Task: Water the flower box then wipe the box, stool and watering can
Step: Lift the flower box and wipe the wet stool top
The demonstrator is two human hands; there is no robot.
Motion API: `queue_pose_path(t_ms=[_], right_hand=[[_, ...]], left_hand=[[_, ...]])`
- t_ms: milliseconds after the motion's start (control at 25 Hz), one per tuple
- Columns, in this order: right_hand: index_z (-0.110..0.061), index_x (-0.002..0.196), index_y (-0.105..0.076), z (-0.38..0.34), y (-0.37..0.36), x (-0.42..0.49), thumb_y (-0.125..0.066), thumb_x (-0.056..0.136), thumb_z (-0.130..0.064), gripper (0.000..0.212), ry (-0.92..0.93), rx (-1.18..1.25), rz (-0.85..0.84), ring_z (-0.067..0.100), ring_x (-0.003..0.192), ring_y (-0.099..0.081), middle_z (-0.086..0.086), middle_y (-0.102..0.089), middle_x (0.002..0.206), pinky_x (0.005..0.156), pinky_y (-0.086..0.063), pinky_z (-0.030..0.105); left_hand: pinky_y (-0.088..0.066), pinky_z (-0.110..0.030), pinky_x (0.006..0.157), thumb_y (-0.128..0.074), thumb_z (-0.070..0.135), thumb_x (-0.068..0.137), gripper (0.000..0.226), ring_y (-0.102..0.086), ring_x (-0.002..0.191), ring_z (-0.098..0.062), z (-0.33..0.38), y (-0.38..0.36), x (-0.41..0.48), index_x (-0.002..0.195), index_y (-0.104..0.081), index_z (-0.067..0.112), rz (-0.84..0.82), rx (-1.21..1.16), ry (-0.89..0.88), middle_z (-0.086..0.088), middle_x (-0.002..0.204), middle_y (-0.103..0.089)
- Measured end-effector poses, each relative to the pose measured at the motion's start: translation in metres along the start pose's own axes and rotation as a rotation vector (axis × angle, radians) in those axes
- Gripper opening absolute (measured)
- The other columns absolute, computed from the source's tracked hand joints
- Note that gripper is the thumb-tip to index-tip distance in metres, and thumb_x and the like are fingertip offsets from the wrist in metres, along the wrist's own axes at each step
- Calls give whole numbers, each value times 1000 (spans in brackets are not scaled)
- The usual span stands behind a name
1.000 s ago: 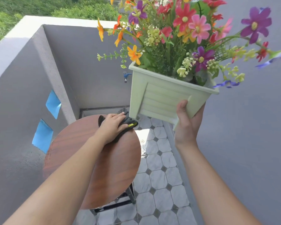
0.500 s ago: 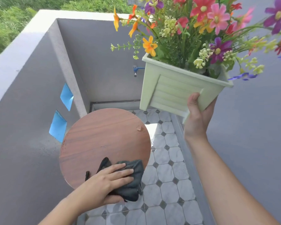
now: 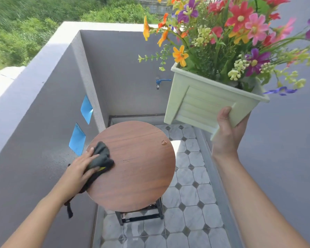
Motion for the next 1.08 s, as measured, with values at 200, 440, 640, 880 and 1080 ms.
queue_pose_path(t_ms=[200, 440, 640, 880, 1080], right_hand=[[-9, 135, -37, -4, 18, 8, -61, 79, -36, 66, 23, -26, 3, 4, 103, -56, -7, -55, 112, 91, -43, 21], [-17, 132, -39, -8, 40, 20, -61, 82, -32, 57, 42, -34, 40, 5, 105, -57, -7, -56, 114, 90, -44, 22], [-24, 128, -39, -6, 38, 28, -57, 86, -21, 45, 44, -48, 40, 0, 102, -58, -12, -56, 112, 88, -44, 19], [-12, 139, -33, 4, 36, 27, -59, 85, -26, 62, 25, -48, 52, -1, 101, -57, -10, -55, 113, 88, -44, 18], [-9, 140, -31, 13, 33, 20, -61, 79, -37, 74, 15, -54, 67, -1, 100, -55, -8, -53, 113, 88, -42, 16]], left_hand=[[-24, -46, 111, -49, 29, 96, 48, -22, 141, -37, 14, -8, 92, 138, -45, 7, 97, 138, 177, -14, 152, -32], [-20, -42, 115, -35, 46, 97, 58, -13, 145, -28, 101, -55, 155, 146, -32, 15, 3, 328, -8, -2, 156, -26], [-7, -49, 116, -11, 67, 86, 71, 3, 146, -13, 169, -87, 132, 148, -19, 35, -251, 371, -308, 18, 157, -14], [-15, -44, 114, -16, 61, 95, 54, -7, 145, -14, 173, -85, 28, 141, -36, 40, -218, 378, -785, 21, 148, -33], [-28, -26, 102, -29, 54, 97, 46, -32, 137, -14, 164, -82, 7, 136, -45, 35, -153, 288, -888, 18, 144, -44]])
Point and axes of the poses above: each hand's wrist, its own x-axis towards the middle knuckle, its own y-axis out of the back of the hand, z = x × y, the point moved 6 cm from there along x, towards the middle knuckle
